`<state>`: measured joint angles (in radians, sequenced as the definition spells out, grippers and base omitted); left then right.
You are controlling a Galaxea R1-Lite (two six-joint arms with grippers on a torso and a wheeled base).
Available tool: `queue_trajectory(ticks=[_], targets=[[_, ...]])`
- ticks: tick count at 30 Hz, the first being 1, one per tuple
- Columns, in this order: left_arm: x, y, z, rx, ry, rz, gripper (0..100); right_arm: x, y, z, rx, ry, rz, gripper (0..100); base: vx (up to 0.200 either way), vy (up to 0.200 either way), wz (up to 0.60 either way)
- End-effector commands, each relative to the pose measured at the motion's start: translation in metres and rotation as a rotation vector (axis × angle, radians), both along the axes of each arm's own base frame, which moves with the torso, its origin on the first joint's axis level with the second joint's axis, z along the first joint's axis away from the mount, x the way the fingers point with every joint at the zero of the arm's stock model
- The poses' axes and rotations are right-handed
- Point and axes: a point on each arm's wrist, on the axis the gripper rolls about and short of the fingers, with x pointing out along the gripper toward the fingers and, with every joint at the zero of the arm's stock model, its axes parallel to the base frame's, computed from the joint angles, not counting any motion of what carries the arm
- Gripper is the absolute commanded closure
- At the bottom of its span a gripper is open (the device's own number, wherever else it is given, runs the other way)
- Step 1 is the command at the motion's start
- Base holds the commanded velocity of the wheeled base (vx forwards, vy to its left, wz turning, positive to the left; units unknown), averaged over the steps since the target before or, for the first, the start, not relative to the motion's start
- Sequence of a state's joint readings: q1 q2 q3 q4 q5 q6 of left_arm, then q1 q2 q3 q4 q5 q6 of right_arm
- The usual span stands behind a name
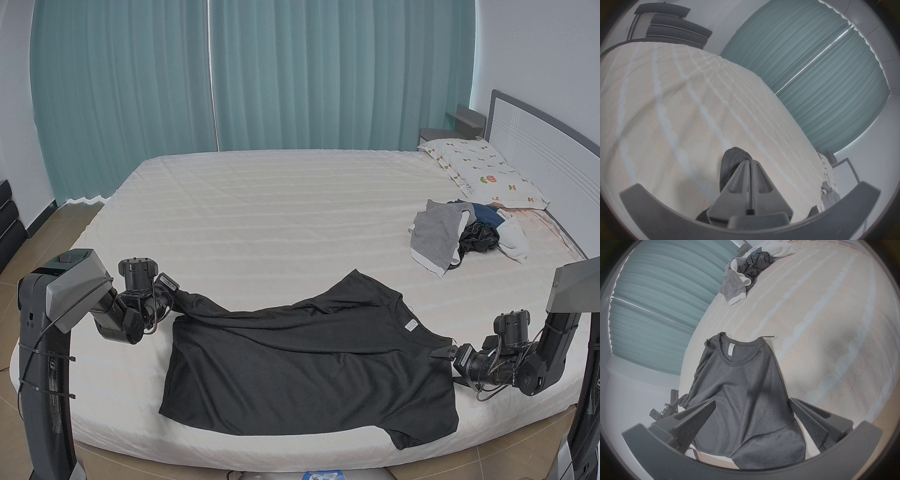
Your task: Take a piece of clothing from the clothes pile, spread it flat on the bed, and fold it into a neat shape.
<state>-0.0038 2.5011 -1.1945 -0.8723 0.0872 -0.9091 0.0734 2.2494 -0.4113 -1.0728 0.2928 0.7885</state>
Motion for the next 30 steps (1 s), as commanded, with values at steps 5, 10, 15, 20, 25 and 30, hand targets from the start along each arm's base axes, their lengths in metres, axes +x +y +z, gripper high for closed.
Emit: queue_trajectory(ticks=[5, 10, 15, 20, 25, 30], targets=[[0.017, 0.004, 0.021, 0.022, -0.095, 0.028, 100, -0.001, 0.000, 0.000, 0.000, 0.003, 0.000, 0, 0.000, 0.000, 0.00], [0.037, -0.003, 0.025, 0.089, -0.138, 0.004, 100, -0.001, 0.000, -0.001, 0.000, 0.005, 0.000, 0, 0.000, 0.000, 0.00], [0.052, -0.002, 0.011, 0.111, -0.079, 0.056, 100, -0.002, 0.000, -0.001, -0.001, 0.006, 0.001, 0, 0.000, 0.000, 0.00], [0.059, -0.002, -0.004, 0.111, -0.072, 0.067, 0, -0.002, 0.000, -0.001, -0.001, 0.007, 0.001, 0, 0.000, 0.000, 0.00], [0.059, -0.003, -0.012, 0.092, -0.062, 0.071, 0, -0.002, 0.000, -0.001, -0.001, 0.007, 0.001, 0, 0.000, 0.000, 0.00], [0.053, 0.000, -0.002, 0.057, -0.064, 0.087, 0, -0.002, 0.000, -0.001, -0.001, 0.007, 0.001, 0, 0.000, 0.000, 0.00]])
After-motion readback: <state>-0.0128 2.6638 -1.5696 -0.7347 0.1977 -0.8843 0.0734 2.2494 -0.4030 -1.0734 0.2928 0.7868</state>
